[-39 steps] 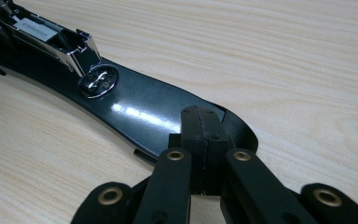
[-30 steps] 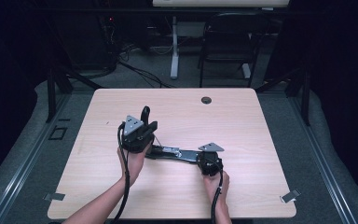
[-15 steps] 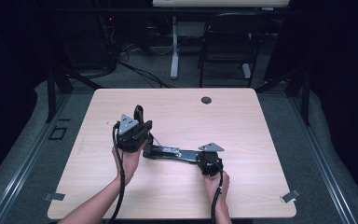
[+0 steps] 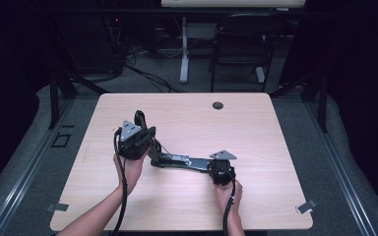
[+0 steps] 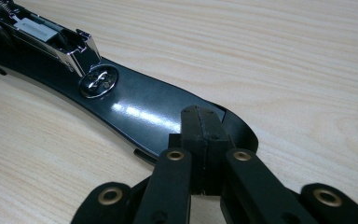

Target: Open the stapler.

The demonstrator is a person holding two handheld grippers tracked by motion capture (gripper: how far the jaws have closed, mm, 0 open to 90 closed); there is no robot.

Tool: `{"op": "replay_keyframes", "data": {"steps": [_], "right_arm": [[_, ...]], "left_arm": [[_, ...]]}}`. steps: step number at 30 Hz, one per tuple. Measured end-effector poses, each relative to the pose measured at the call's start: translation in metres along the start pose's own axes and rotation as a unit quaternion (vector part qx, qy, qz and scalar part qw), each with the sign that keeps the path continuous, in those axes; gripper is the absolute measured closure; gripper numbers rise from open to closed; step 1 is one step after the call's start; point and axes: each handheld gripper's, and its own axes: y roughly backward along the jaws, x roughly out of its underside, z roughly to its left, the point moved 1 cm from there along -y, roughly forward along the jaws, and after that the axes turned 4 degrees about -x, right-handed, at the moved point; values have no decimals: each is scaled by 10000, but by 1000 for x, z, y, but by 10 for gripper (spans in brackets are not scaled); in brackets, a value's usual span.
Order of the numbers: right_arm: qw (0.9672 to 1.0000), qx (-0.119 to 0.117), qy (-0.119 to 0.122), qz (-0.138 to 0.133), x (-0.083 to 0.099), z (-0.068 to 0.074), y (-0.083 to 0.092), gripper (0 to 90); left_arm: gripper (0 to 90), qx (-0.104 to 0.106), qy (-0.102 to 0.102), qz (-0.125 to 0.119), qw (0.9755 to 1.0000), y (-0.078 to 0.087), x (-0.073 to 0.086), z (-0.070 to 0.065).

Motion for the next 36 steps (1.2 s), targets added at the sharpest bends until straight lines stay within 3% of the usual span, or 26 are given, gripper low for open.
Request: {"op": "replay_keyframes", "data": {"steps": [8, 10, 14, 19, 28, 36], "right_arm": [[10000, 3, -2, 3, 0, 0, 0, 900], [10000, 3, 7, 0, 0, 0, 0, 900], [10000, 16, 14, -7, 0, 1, 0, 900], [10000, 49, 12, 43, -1, 1, 0, 900], [10000, -3, -8, -2, 0, 0, 0, 900], [10000, -37, -9, 46, -1, -1, 0, 900]], "left_arm": [[900, -124, 26, 14, 9999, 1, 1, 5], [900, -204, 266, 13, 9994, 2, 2, 14], [900, -284, 436, 115, 9986, 3, 7, 28], [900, -342, 452, 208, 9982, 6, 10, 39], [895, -253, 397, 226, 9986, 7, 10, 40], [731, 61, 338, 383, 9987, 9, 6, 39]]}}
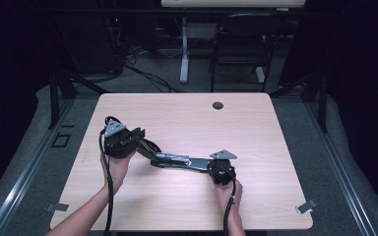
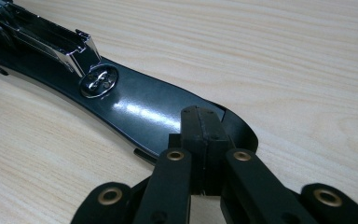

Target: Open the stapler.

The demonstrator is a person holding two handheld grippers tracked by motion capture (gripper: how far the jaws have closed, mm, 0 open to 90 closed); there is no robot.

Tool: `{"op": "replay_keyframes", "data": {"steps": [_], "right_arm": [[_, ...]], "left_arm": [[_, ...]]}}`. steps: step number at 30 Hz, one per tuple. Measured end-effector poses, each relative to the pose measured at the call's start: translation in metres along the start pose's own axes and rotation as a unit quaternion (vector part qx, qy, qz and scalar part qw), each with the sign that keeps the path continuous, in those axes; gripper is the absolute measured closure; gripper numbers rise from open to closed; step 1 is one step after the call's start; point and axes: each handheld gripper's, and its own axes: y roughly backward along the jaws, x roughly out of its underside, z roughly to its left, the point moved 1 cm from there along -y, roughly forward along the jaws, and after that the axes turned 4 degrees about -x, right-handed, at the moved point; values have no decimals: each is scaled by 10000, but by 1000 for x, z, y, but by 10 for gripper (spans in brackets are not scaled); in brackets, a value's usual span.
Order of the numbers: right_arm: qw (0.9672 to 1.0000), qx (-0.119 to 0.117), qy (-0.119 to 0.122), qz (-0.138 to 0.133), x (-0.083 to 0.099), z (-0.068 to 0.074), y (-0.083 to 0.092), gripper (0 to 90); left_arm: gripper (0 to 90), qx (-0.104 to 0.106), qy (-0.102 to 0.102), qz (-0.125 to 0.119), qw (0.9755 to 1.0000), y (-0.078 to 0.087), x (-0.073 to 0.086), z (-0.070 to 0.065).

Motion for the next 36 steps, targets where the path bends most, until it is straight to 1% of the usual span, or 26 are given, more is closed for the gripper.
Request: {"op": "replay_keyframes", "data": {"steps": [2, 3, 6, 8, 9, 12, 13, 14, 16, 19, 21, 22, 24, 26, 30, 32, 33, 35, 36], "right_arm": [[10000, -24, -9, 13, 0, -1, 0, 900], [10000, -71, -19, -5, -1, -2, 0, 900], [9999, -110, -47, 28, -2, -3, 0, 900], [9999, -126, -78, 81, -3, -3, 0, 900], [9998, -150, -75, 95, -3, -3, 0, 900], [9998, -144, -40, 128, -5, -4, -1, 900], [9998, -154, -46, 127, -5, -4, -1, 900], [9998, -158, -27, 150, -5, -3, -1, 900], [9997, -158, -14, 171, -6, -3, -2, 900], [9997, -147, -8, 176, -6, -3, -2, 900], [9997, -137, -4, 180, -6, -3, -2, 900], [9997, -140, -1, 183, -6, -3, -2, 900], [9998, -125, 0, 183, -6, -3, -2, 900], [9997, -118, 7, 191, -6, -3, -1, 900], [9998, -122, 5, 185, -6, -3, -2, 900], [9997, -141, 3, 182, -6, -3, -2, 900], [9997, -147, 2, 181, -6, -3, -2, 900], [9997, -152, 3, 181, -6, -3, -2, 900], [9997, -149, 3, 182, -6, -3, -2, 900]], "left_arm": [[685, 134, -87, 59, 9999, 2, 0, 0], [641, 175, -123, 91, 9997, 3, -1, -1], [538, 316, -317, 214, 9988, 7, -1, -4], [503, 422, -381, 277, 9980, 11, 0, -5], [484, 477, -379, 278, 9978, 12, 1, -5], [453, 551, -459, 281, 9970, 17, 4, -6], [443, 544, -530, 322, 9966, 19, 4, -7], [432, 541, -548, 323, 9965, 20, 5, -8], [408, 507, -696, 362, 9956, 21, 6, -11], [406, 513, -701, 335, 9957, 21, 6, -11], [398, 533, -715, 360, 9954, 21, 6, -11], [384, 622, -766, 336, 9945, 21, 5, -12], [338, 650, -828, 265, 9941, 22, 3, -13], [329, 727, -825, 215, 9937, 23, 1, -15], [274, 792, -919, 203, 9924, 26, 0, -19], [261, 838, -973, 244, 9914, 28, 1, -21], [257, 867, -981, 218, 9912, 29, 2, -22], [244, 979, -1063, 335, 9889, 32, 4, -24], [236, 1056, -1121, 381, 9873, 32, 6, -25]]}}
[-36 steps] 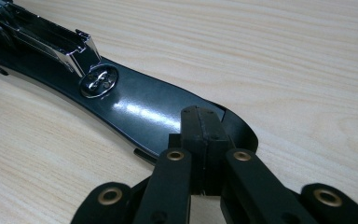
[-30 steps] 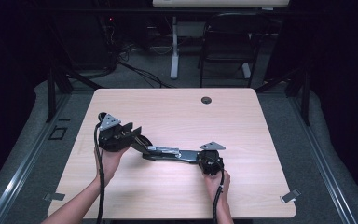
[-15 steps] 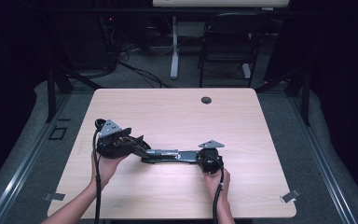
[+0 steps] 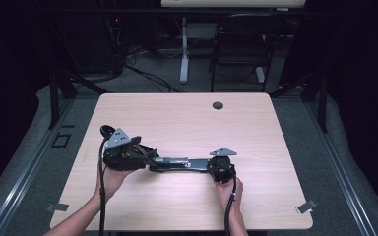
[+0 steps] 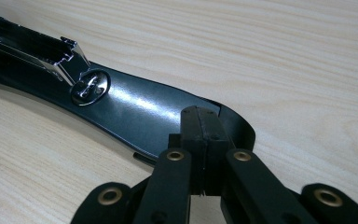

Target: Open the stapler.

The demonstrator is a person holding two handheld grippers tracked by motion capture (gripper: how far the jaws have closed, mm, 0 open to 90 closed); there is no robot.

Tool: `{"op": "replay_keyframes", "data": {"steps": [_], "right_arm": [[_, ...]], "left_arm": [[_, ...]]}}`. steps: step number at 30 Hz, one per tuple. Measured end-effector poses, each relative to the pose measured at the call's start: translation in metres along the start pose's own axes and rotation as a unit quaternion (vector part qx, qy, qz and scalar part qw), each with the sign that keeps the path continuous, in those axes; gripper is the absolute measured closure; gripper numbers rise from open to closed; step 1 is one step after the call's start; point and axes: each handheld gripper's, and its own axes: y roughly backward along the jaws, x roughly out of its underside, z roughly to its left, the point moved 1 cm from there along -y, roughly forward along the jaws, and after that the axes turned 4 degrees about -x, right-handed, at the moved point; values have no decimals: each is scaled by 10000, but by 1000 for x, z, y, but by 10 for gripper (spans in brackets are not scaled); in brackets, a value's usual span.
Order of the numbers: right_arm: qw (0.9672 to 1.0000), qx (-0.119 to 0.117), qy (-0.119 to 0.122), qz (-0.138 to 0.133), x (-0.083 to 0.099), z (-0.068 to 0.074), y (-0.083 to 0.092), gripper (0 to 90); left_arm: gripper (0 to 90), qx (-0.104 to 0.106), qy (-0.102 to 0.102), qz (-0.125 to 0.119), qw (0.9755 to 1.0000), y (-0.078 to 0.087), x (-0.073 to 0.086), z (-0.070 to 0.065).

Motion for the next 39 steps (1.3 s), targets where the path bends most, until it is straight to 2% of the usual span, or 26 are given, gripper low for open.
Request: {"op": "replay_keyframes", "data": {"steps": [1, 3, 5, 6, 13, 14, 17, 20, 21, 24, 26, 30, 34, 39], "right_arm": [[10000, 5, -1, -4, 0, 0, 0, 900], [10000, 2, 4, 1, 0, 0, 0, 900], [10000, 0, 16, 17, 0, 0, 0, 900], [10000, -2, 14, 24, -1, 0, 0, 900], [10000, -40, -11, 32, -1, -1, 0, 900], [10000, -38, -16, 32, -1, -1, 0, 900], [9999, -94, -30, 35, -1, -3, 0, 900], [9999, -93, 1, 45, -1, -3, 0, 875], [9999, -117, 0, 69, -2, -5, 0, 860], [9996, -245, -23, 128, -3, -8, 1, 843], [9994, -299, -7, 193, -4, -7, 1, 800], [9985, -457, -38, 310, -8, -9, 1, 743], [9977, -436, 14, 511, -13, -13, 2, 682], [9965, -510, -88, 659, -21, -20, 9, 565]], "left_arm": [[222, 174, -69, 95, 9998, 0, 2, -1], [202, 526, -219, 341, 9978, 0, 6, -5], [180, 677, -381, 581, 9953, -2, 13, -9], [164, 787, -393, 693, 9937, -2, 18, -10], [139, 957, -432, 1208, 9871, -2, 38, -9], [132, 993, -450, 1291, 9856, -2, 42, -10], [120, 1077, -542, 1645, 9790, -2, 53, -12], [88, 1135, -619, 1985, 9715, -3, 61, -14], [75, 1152, -616, 2030, 9704, -2, 63, -14], [63, 1152, -479, 2092, 9699, 1, 67, -11], [52, 1147, -378, 2141, 9693, 3, 68, -7], [41, 1066, -264, 2309, 9668, 6, 73, -1], [40, 1028, -121, 2324, 9671, 7, 75, 5], [36, 996, -116, 2358, 9666, 7, 76, 8]]}}
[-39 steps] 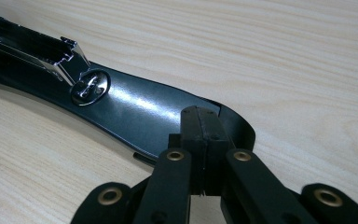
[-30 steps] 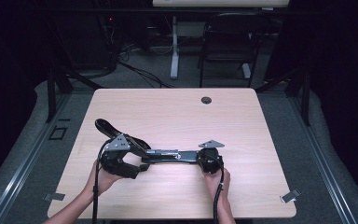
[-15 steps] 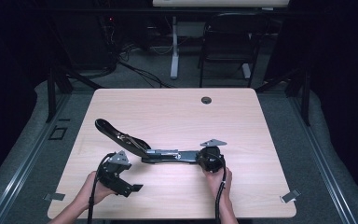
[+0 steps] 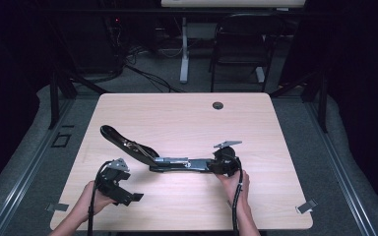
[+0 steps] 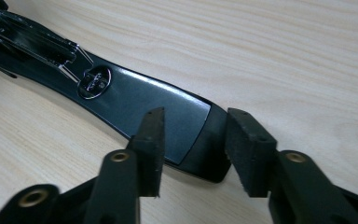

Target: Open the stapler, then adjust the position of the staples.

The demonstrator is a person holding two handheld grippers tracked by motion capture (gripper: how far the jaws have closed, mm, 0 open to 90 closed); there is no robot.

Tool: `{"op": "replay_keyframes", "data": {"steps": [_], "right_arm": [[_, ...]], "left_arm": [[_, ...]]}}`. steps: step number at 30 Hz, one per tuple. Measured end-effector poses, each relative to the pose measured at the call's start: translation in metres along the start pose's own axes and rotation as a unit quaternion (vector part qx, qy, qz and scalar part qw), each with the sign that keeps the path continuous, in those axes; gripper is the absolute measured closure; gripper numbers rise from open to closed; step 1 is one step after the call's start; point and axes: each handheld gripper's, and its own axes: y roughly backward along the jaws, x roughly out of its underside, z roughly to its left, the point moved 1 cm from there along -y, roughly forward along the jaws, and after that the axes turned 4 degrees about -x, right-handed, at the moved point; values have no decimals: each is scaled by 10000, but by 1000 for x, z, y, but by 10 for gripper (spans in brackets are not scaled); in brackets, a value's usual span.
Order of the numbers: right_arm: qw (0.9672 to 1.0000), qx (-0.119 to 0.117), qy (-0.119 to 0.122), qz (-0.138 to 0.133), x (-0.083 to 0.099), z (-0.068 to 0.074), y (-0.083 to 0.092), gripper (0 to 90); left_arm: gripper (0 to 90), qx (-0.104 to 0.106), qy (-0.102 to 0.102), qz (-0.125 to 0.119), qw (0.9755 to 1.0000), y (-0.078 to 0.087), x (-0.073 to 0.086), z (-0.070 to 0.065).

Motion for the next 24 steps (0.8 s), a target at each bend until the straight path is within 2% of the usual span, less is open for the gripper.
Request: {"op": "replay_keyframes", "data": {"steps": [3, 5, 6, 8, 9, 11, 12, 13, 14, 16, 18, 19, 21, 22, 23, 24], "right_arm": [[9998, -52, 28, 190, -9, -3, 5, 463], [9991, -152, 77, 377, -16, -6, 7, 400], [9982, -150, 155, 552, -19, -7, 7, 358], [9957, -137, 248, 886, -24, -8, 10, 302], [9949, -186, 302, 940, -27, -9, 10, 276], [9920, -103, 448, 1177, -30, -10, 15, 228], [9910, -166, 469, 1240, -30, -10, 17, 203], [9879, -121, 570, 1440, -31, -11, 21, 191], [9879, -153, 583, 1429, -30, -11, 22, 174], [9845, -192, 692, 1600, -29, -12, 25, 154], [9829, -278, 675, 1692, -26, -13, 29, 140], [9831, -276, 669, 1680, -24, -13, 30, 132], [9790, -237, 784, 1866, -22, -14, 32, 141], [9811, -316, 682, 1783, -20, -13, 33, 142], [9793, -271, 811, 1836, -19, -15, 35, 142], [9809, -446, 679, 1769, -18, -14, 36, 140]], "left_arm": [[32, -16, 39, -1, 10000, 1, 1, 1], [27, -52, 57, 33, 10000, 0, 1, 1], [23, -68, 47, 51, 10000, 0, 1, 1], [13, -94, 55, 90, 9999, 0, 2, 2], [8, -97, 68, 95, 9999, 0, 2, 3], [2, -148, 129, 78, 9998, 1, 2, 4], [2, -185, 125, 73, 9997, 1, 2, 5], [2, -281, 117, 46, 9995, 1, 2, 5], [2, -343, 111, 35, 9993, 2, 2, 4], [2, -382, 118, 6, 9992, 4, 2, 5], [1, -453, 96, 14, 9989, 4, 2, 5], [1, -479, 94, 21, 9988, 4, 2, 5], [1, -500, 99, 55, 9987, 4, 3, 6], [1, -504, 125, 51, 9986, 4, 3, 6], [1, -516, 126, 58, 9986, 4, 3, 7], [1, -532, 129, 64, 9985, 4, 3, 7]]}}
